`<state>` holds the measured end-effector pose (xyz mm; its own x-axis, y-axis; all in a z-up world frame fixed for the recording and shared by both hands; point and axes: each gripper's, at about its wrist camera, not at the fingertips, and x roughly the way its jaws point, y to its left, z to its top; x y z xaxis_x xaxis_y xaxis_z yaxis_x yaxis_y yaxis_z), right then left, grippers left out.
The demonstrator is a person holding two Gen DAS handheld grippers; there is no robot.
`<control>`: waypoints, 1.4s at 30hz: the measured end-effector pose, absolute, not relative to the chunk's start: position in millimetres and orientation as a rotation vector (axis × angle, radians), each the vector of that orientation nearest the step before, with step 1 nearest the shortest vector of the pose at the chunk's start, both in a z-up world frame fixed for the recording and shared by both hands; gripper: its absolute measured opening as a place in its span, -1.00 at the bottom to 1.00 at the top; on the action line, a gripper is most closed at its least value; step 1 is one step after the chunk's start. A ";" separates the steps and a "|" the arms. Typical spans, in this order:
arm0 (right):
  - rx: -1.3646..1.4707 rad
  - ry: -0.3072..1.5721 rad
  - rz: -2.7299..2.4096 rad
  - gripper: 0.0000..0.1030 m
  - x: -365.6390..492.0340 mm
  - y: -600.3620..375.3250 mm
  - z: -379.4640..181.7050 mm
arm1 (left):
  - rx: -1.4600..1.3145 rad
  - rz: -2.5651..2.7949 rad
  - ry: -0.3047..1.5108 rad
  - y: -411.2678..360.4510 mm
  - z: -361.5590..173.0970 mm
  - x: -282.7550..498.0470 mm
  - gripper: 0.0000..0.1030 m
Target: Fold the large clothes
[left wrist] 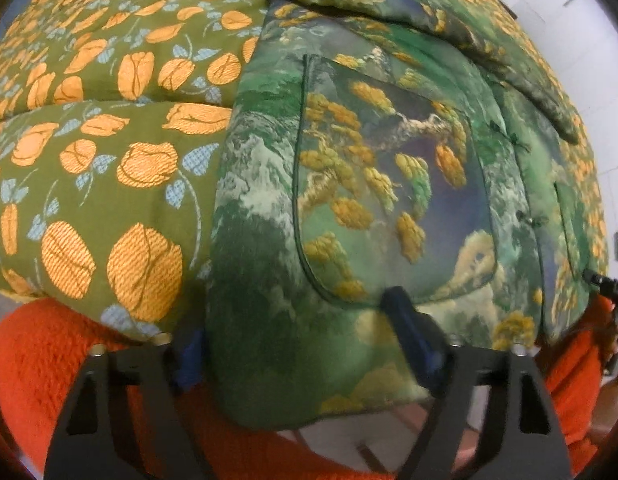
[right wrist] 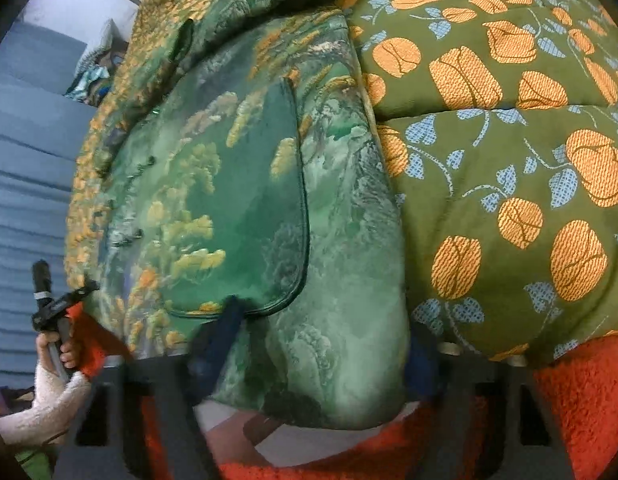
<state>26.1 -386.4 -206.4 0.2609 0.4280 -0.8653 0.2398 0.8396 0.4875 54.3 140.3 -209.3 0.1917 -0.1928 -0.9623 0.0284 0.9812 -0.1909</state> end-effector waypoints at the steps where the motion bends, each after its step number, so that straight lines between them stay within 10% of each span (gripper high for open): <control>1: 0.609 1.326 0.144 -0.21 25.3 -387.1 -206.1 | -0.135 -0.151 1.379 141.5 -208.1 51.4 0.22; 4: 0.641 1.340 0.168 -0.61 24.2 -390.7 -207.0 | -0.106 -0.130 1.400 139.6 -202.2 49.3 -0.61; 7: 0.659 1.328 0.175 -0.71 24.5 -390.3 -200.5 | -0.145 -0.145 1.389 144.8 -187.7 49.1 -0.75; 24: 0.907 1.267 0.293 -0.75 -49.7 -386.5 -134.2 | -0.386 -0.317 1.315 186.3 -103.5 -35.8 -0.80; 34: 1.030 0.841 0.420 -0.77 64.1 -426.3 -66.8 | -0.428 -0.408 0.999 179.1 -32.5 120.7 -0.82; 42: 1.045 0.775 0.273 -0.77 207.3 -471.9 -113.7 | -0.398 -0.222 1.022 160.1 -87.6 283.3 -0.82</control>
<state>207.3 -471.9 -113.7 0.7091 0.5485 -0.4431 0.1493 0.4973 0.8546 283.3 160.1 -87.6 0.5083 -0.3615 -0.7816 -0.0044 0.9065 -0.4221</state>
